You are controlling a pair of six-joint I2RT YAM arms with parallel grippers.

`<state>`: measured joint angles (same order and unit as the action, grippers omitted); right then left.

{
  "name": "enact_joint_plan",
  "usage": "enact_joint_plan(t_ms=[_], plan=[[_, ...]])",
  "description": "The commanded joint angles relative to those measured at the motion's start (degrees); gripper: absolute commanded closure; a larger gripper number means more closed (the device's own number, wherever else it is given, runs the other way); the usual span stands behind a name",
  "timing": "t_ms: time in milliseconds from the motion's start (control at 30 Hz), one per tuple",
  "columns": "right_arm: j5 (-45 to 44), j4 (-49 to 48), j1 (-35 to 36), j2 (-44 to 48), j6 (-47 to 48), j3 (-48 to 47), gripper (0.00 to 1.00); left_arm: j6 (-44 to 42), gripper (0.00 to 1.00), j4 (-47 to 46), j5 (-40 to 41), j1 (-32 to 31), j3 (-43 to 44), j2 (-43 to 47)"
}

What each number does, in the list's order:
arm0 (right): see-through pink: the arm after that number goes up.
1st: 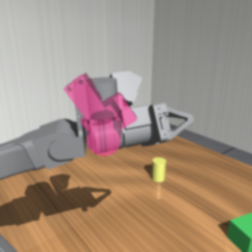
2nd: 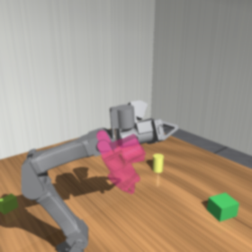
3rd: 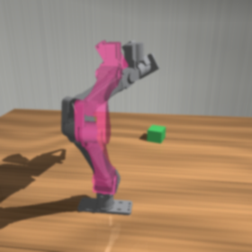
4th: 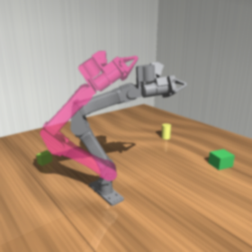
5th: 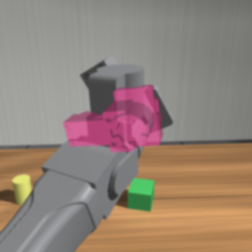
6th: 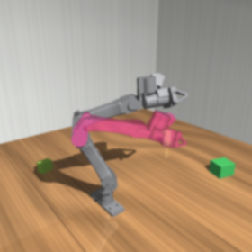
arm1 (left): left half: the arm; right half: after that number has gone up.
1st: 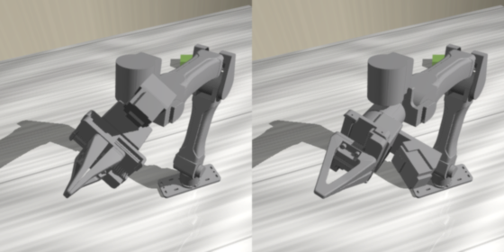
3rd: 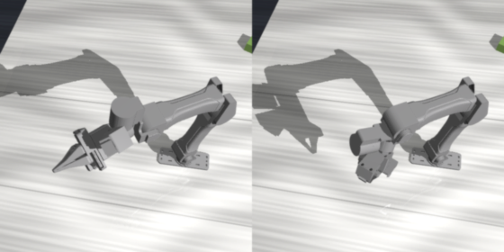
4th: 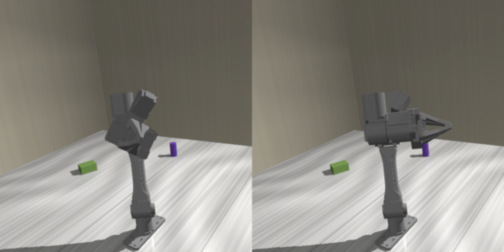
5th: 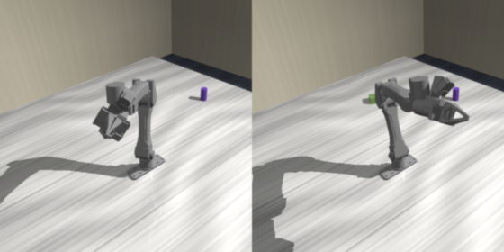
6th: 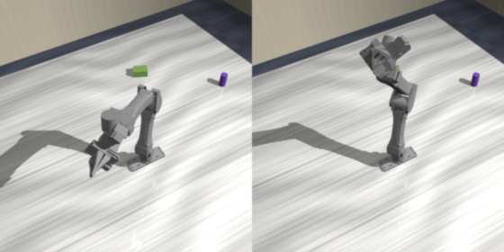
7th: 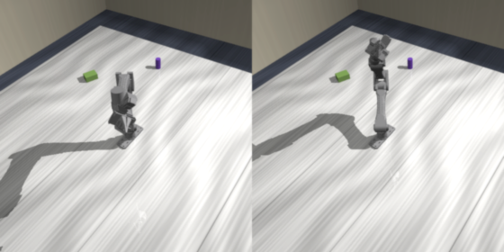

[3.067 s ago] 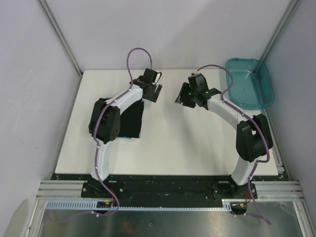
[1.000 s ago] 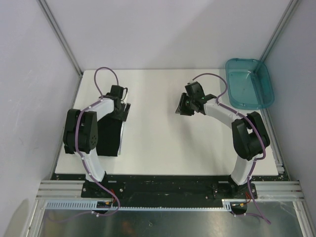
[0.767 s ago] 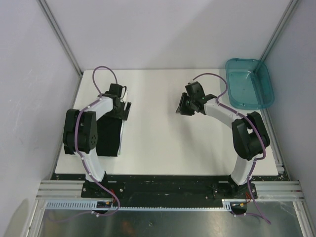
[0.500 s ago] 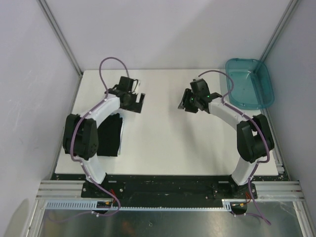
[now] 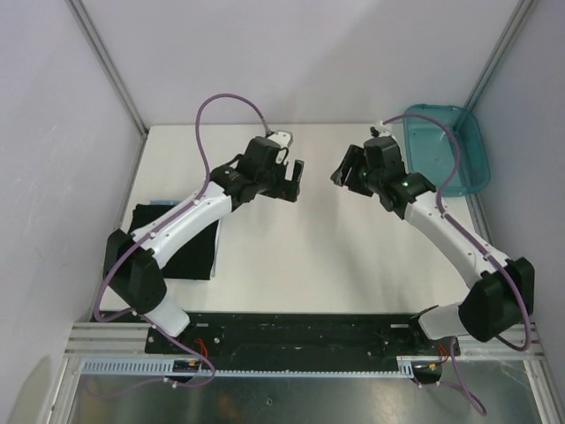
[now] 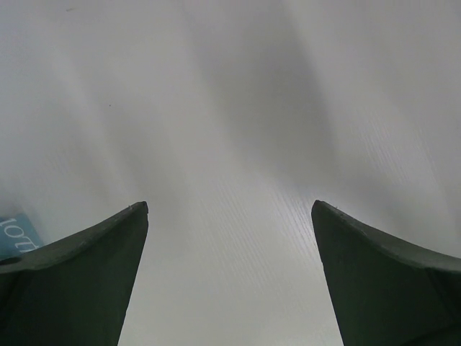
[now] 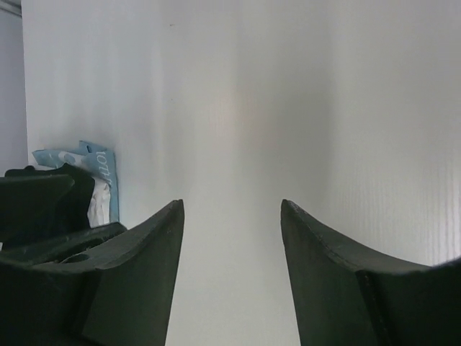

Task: Fold and stack the t-shirts
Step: Put the neatly folded tshirt into the corner of the board with the left arm

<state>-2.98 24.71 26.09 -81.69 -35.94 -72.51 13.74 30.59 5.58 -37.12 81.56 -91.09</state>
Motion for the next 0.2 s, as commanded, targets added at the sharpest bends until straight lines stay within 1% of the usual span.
enact_joint_plan(t_ms=[0, 167], plan=[[-4.6, 2.5, 0.4, 4.6, 0.7, 2.0, 0.39, 3.3, 0.01, -0.6, 3.5, -0.3, 0.8, 1.9], [-5.1, 2.7, 0.3, 5.6, 0.9, 2.2, 0.39, 2.3, 0.01, -0.7, 0.3, -0.3, 1.0, 1.8]])
